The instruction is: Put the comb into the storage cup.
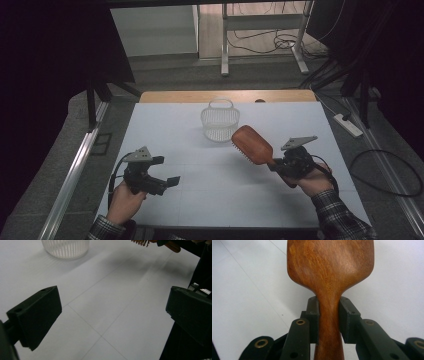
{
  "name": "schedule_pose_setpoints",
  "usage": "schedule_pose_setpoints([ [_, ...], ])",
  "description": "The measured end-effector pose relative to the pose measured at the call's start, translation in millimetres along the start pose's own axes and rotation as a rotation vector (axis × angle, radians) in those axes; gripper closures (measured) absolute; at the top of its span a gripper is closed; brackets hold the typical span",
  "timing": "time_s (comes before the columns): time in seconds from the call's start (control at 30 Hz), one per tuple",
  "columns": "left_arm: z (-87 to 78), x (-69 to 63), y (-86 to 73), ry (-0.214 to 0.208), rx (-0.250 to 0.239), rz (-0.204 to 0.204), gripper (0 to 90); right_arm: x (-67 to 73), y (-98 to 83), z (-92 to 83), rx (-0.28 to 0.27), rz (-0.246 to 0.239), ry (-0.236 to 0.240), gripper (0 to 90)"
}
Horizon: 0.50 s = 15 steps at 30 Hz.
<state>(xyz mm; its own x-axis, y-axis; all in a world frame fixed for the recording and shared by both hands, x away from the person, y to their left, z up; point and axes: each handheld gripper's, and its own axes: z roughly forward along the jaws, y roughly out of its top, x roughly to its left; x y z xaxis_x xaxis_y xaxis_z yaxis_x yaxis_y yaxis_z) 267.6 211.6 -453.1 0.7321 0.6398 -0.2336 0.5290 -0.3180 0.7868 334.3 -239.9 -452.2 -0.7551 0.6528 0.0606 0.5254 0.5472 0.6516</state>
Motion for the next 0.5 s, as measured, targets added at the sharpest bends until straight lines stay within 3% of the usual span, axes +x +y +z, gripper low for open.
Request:
schedule_pose_setpoints([
  [0.27, 11.8, 2.9, 15.5, -0.035, -0.035, -0.032, 0.0, 1.4, -0.9, -4.7, -0.017, 0.004, -0.008, 72.4],
  [0.5, 29.0, 5.6, 29.3, -0.049, -0.029, -0.007, 0.0, 3.4, 0.9, -8.5, -0.056, 0.005, -0.015, 72.4],
])
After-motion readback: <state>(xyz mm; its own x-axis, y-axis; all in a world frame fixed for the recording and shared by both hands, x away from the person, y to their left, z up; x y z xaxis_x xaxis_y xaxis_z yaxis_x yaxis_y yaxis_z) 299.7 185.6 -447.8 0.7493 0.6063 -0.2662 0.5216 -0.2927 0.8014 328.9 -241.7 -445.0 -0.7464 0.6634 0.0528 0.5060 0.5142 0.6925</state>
